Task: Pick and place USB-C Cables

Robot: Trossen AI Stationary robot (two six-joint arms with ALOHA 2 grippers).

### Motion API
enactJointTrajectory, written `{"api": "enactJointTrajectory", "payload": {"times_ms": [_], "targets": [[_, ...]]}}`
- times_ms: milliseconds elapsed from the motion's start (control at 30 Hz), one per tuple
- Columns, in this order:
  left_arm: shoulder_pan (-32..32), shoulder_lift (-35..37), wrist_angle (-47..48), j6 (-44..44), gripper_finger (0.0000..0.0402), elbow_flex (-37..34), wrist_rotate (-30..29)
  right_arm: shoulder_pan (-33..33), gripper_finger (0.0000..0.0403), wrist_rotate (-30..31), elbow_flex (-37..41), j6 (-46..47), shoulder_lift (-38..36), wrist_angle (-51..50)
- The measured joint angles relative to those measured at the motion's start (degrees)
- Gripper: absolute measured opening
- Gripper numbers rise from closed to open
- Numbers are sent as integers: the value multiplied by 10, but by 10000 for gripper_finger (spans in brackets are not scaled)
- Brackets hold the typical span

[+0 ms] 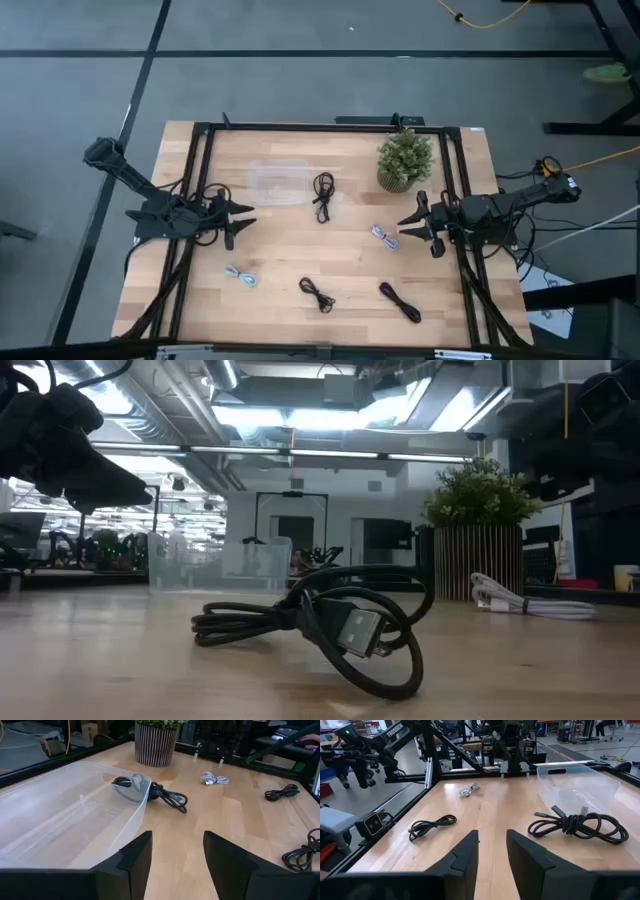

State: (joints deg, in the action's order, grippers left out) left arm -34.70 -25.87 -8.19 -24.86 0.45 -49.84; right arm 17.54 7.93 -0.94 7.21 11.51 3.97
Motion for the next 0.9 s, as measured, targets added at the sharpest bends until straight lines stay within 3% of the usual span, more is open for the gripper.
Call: {"api": "enactJointTrajectory", "payload": {"times_ms": [900], "targets": [[0, 0, 0, 0, 172, 0, 0, 0, 106, 0, 0, -27, 0, 0]]}}
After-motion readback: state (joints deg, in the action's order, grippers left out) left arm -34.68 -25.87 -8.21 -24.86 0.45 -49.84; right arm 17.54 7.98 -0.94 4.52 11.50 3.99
